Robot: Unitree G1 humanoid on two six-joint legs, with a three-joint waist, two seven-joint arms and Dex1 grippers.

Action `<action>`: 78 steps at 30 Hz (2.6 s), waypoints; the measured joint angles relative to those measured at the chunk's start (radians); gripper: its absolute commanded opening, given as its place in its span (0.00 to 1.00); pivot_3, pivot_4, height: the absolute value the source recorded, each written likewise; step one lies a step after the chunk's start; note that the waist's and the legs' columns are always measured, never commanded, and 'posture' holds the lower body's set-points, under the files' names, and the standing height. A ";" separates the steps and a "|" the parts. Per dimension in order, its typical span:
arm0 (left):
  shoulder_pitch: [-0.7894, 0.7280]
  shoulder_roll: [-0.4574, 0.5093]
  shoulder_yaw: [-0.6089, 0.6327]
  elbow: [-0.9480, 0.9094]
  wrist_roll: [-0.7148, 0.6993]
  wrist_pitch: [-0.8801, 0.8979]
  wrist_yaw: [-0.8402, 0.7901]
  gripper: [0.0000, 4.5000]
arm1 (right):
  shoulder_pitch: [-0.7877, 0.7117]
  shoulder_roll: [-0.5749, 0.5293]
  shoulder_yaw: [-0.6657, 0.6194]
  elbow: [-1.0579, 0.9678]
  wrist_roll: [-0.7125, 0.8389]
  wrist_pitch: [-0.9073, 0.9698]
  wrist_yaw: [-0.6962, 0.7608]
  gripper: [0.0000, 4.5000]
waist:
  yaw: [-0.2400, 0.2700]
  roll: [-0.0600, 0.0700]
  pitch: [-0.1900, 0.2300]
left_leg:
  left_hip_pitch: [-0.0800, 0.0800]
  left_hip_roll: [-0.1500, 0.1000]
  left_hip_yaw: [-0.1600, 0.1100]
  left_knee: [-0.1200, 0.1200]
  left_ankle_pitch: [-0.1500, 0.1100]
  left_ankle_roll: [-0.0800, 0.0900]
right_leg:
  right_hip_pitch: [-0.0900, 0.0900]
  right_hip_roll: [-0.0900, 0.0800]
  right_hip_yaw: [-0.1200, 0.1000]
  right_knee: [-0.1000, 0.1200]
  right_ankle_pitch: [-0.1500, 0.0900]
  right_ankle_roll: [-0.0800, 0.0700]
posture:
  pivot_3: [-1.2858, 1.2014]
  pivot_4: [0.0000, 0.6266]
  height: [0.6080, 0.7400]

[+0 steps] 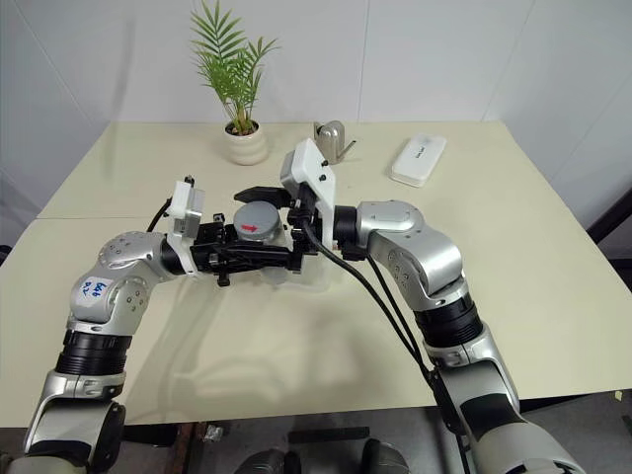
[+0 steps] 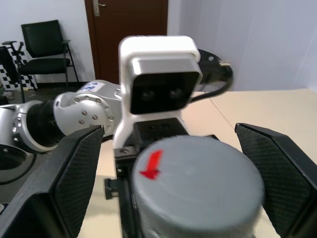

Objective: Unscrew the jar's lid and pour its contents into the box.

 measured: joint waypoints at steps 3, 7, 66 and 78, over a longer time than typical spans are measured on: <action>0.000 0.004 0.000 0.000 0.000 0.000 -0.001 0.43 | -0.001 -0.019 -0.004 0.035 -0.018 -0.015 0.003 0.99 | 0.001 0.000 0.000 | 0.000 0.000 0.000 0.000 0.000 0.000 | 0.000 0.000 0.000 0.000 0.000 0.000 | 0.52 0.24 1.00; 0.000 0.005 0.000 0.000 0.002 0.001 0.005 0.43 | -0.014 -0.024 -0.009 0.069 -0.022 -0.035 0.023 0.99 | 0.000 0.000 0.000 | 0.000 0.000 0.000 0.000 0.000 0.000 | 0.000 0.000 0.000 0.000 0.000 0.000 | 0.52 0.24 1.00; 0.038 0.019 -0.009 -0.023 0.010 0.002 0.032 0.43 | -0.009 -0.075 -0.022 0.046 0.003 0.007 0.043 0.99 | -0.019 0.001 0.001 | 0.000 0.001 0.001 0.000 -0.001 0.000 | 0.000 0.001 0.000 0.000 0.000 -0.001 | 0.52 0.24 1.00; 0.055 0.028 -0.008 -0.027 0.011 0.003 0.020 0.43 | 0.070 -0.279 -0.155 0.097 0.003 -0.010 0.100 0.99 | -0.022 0.001 0.001 | 0.001 0.001 0.002 0.000 -0.001 0.000 | 0.000 0.001 0.001 0.000 0.000 -0.001 | 0.52 0.24 1.00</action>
